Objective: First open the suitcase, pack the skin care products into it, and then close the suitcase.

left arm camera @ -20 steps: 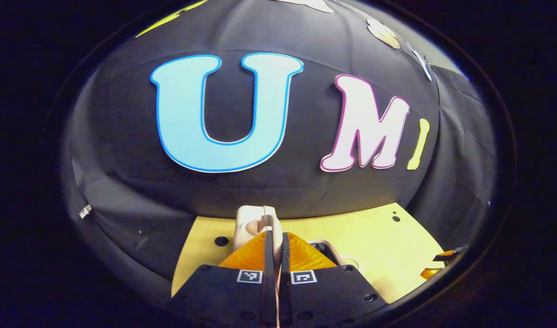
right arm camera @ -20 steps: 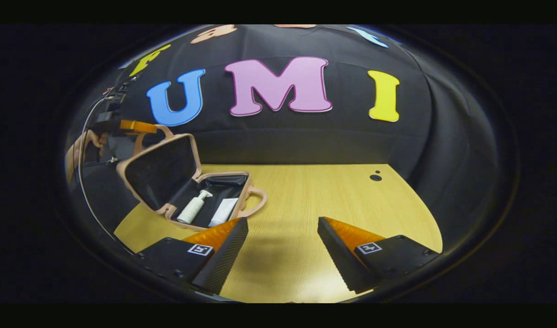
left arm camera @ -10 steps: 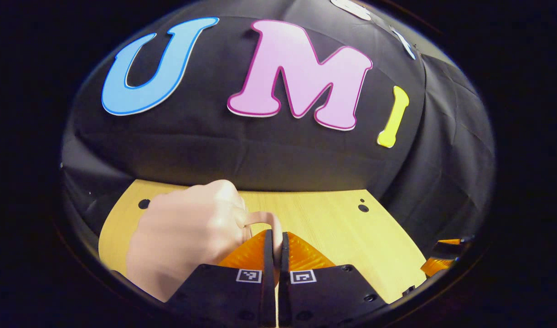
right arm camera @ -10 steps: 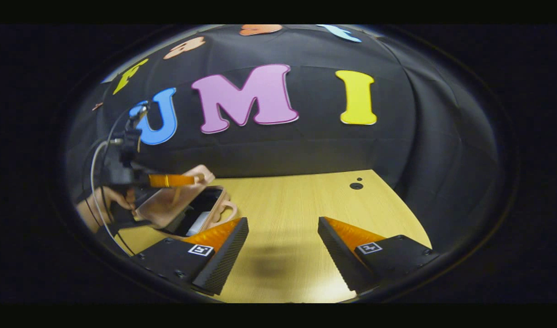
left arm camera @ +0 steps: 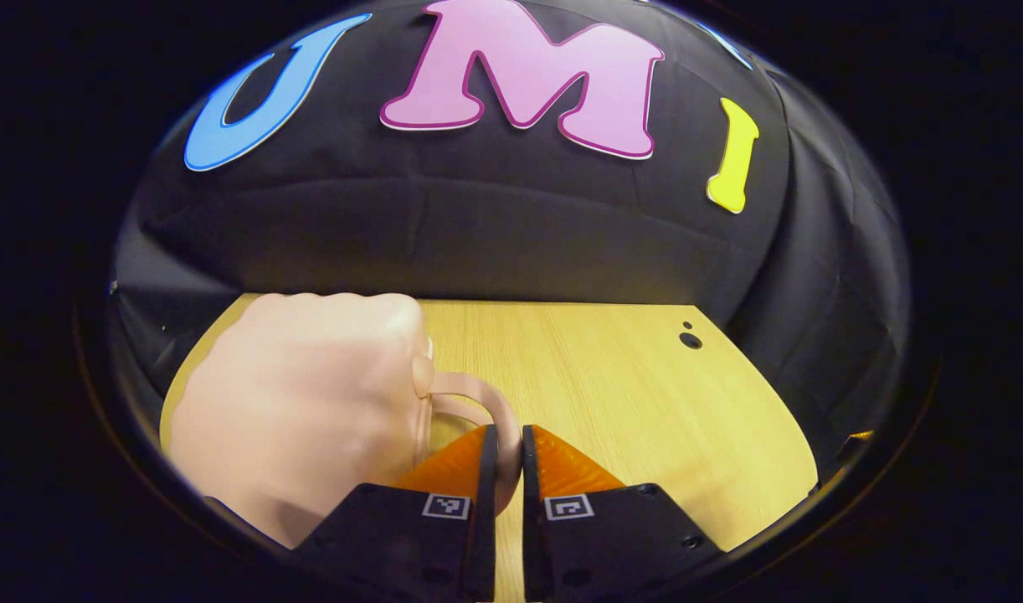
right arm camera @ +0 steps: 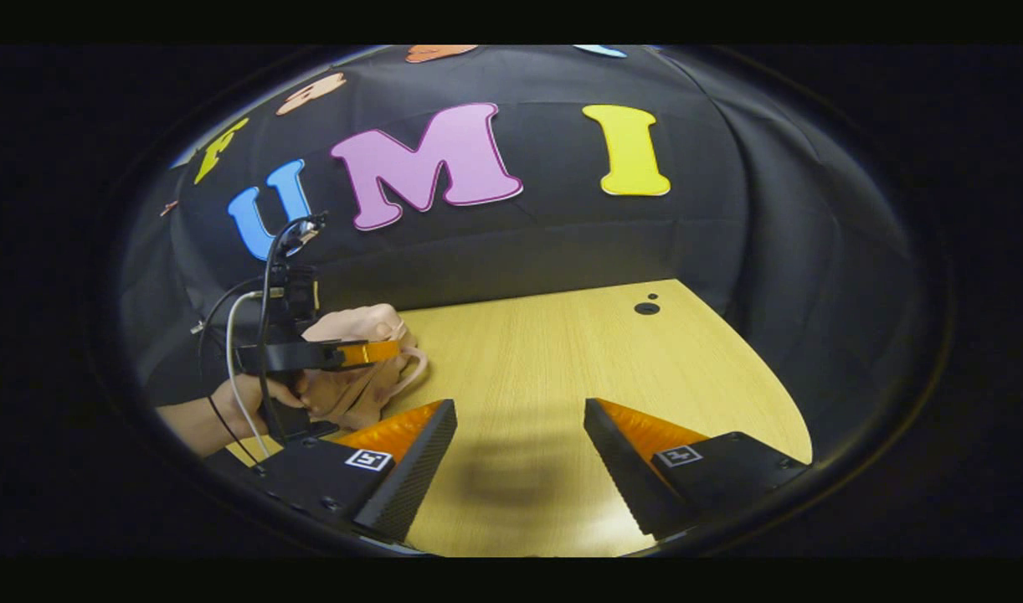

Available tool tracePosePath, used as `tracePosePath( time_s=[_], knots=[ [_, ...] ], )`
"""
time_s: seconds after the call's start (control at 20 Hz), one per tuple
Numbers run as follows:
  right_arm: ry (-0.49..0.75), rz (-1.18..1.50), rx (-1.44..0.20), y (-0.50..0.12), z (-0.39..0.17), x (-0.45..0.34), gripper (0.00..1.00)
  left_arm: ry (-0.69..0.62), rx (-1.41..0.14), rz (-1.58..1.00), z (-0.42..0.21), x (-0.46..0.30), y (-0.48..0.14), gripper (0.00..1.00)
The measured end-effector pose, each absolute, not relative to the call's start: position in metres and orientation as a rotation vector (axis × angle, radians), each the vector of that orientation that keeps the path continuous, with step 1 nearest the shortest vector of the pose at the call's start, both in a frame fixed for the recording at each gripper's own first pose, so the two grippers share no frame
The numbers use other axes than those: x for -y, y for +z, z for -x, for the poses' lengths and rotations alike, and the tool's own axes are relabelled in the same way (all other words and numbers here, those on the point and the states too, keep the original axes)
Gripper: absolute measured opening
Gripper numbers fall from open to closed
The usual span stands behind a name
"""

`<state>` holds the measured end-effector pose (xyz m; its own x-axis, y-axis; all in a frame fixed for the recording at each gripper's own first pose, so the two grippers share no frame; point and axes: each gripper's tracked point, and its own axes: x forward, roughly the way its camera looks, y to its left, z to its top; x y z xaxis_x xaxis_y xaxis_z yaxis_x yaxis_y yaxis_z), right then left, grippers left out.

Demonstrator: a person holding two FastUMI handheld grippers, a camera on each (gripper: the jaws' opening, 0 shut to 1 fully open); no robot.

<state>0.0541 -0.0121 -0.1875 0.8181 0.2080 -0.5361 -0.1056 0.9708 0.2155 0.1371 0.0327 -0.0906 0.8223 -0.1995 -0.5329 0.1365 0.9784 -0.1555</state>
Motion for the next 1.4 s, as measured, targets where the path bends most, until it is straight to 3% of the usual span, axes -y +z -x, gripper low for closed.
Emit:
tracePosePath(
  time_s=[0.1,0.25,0.3,0.4,0.45,0.75,0.95,1.4],
  knots=[
    [0.167,-0.173,-0.569,-0.180,-0.051,0.010,0.98,-0.209,-0.517,0.140,-0.127,-0.029,-0.066,0.19],
    [0.168,-0.157,-0.525,-0.157,-0.045,0.006,0.98,-0.230,-0.395,0.153,-0.104,-0.032,-0.019,0.67],
    [0.165,-0.153,-0.504,-0.147,-0.043,0.005,0.98,-0.221,-0.357,0.141,-0.095,-0.038,-0.001,0.72],
    [0.146,-0.137,-0.461,-0.124,-0.037,0.006,0.97,-0.187,-0.281,0.093,-0.071,-0.053,0.035,0.94],
    [0.136,-0.128,-0.445,-0.114,-0.031,0.005,0.97,-0.175,-0.239,0.068,-0.055,-0.061,0.058,0.99],
    [0.120,-0.113,-0.328,-0.047,0.001,-0.011,0.98,-0.096,-0.070,0.056,0.042,-0.093,0.161,0.96],
    [0.125,-0.008,-0.250,-0.009,0.023,-0.020,0.98,-0.052,-0.007,0.065,0.102,-0.111,0.192,0.96],
    [0.057,-0.049,-0.127,0.013,0.085,-0.023,0.97,-0.020,0.019,0.072,0.186,-0.136,0.172,0.96]
  ],
)
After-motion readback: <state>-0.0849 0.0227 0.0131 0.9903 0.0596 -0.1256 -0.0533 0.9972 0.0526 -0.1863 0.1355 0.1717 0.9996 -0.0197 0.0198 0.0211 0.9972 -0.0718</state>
